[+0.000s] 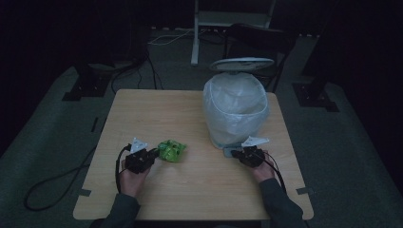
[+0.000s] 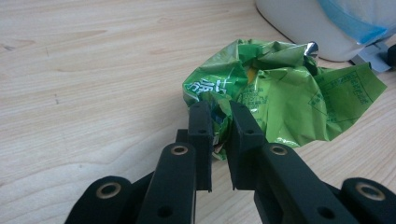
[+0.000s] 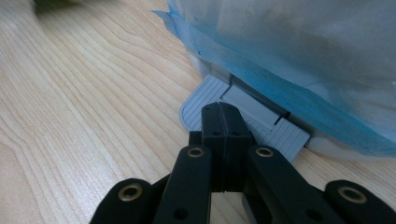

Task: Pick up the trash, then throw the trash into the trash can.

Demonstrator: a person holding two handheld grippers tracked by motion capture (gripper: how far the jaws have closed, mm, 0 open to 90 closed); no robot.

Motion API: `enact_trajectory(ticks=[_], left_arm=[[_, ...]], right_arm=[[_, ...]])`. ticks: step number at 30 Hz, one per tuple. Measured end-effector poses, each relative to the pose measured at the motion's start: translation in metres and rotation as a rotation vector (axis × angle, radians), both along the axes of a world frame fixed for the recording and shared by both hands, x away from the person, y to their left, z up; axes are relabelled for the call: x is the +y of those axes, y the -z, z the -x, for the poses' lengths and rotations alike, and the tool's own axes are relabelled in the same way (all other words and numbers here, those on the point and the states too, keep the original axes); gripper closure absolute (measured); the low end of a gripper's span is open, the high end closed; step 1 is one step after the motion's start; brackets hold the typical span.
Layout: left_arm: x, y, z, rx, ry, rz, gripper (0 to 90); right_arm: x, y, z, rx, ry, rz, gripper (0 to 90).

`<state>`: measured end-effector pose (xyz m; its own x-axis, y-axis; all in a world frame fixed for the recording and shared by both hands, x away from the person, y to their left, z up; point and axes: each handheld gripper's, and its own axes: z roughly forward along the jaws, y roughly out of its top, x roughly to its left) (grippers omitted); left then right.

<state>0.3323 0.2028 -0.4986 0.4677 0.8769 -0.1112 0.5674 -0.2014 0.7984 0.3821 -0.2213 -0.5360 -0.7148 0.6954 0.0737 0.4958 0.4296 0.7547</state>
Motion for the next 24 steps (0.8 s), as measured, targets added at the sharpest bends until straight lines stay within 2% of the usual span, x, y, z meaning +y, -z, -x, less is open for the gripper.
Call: enact_trajectory(ticks=[24], left_arm=[[0.001, -0.018, -0.007, -0.037, -0.015, 0.014, 81.8]], right_arm=[[0.0, 0.0, 0.0, 0.003, 0.001, -0.004, 89.9]])
